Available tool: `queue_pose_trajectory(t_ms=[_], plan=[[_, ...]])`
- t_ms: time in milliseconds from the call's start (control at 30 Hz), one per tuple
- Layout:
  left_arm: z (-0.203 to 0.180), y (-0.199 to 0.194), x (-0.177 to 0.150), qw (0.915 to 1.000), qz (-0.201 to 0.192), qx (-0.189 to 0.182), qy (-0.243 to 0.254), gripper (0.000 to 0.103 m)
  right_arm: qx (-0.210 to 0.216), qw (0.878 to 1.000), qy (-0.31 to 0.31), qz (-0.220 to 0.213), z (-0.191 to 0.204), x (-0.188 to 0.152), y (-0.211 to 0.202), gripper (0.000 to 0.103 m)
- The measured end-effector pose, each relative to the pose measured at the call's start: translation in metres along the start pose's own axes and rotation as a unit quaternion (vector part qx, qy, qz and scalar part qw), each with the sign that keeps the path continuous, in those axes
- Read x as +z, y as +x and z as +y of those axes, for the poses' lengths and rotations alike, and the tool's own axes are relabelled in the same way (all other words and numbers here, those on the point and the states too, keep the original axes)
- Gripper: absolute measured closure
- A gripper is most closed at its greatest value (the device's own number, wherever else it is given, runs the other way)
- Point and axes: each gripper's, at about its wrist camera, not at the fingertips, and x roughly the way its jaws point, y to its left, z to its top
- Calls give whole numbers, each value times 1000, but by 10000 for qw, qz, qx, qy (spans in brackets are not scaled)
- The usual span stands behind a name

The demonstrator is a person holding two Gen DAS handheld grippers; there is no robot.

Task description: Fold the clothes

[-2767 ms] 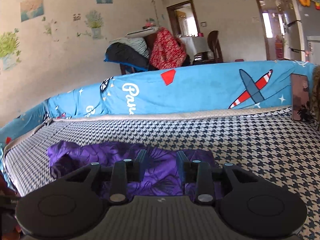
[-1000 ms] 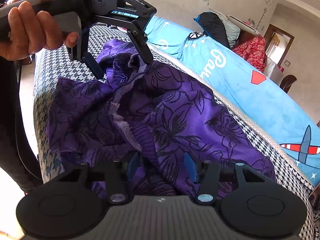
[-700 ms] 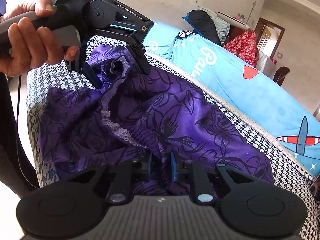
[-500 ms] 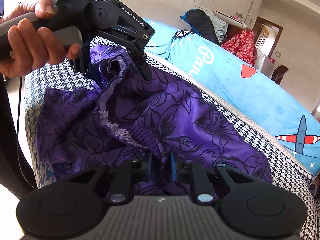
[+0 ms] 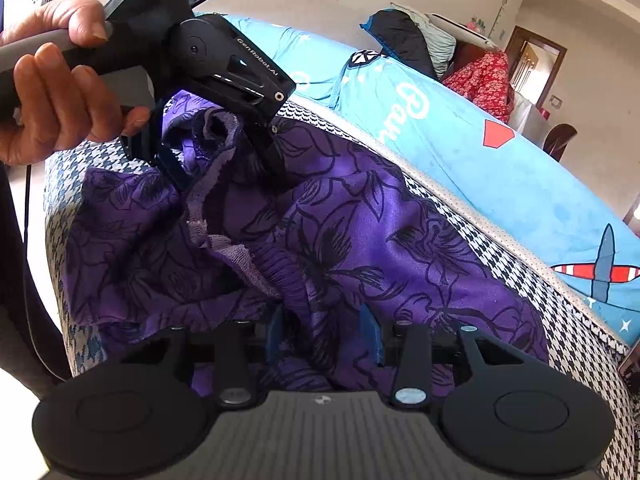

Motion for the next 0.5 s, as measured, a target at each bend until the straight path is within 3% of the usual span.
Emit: queue_pose_trajectory(t_ms=[33,100,167,267,367,500], plan=[[-1,1,-1,10000,1,72,35,23,-9,10000,38,-2,-1,0,0,79],[-1,4,-3,10000,52,71,37,48,-20,9999,116,0,-3,1,0,89],[-4,5,-4,10000,54,17,67,58,-75,9998,165,-46,-5,2,-1,91],[-14,1,-7,9992,-181,224,293,73,-244,9990,324,-204,-11,5,-4,92],[-24,-3,-6,9979,-460,189,421,81,-512,9963,576,-371,-21,9,-7,93],[-35,-11,-3,9955,-767,117,550,81,-963,9898,872,-577,-33,14,-9,93]])
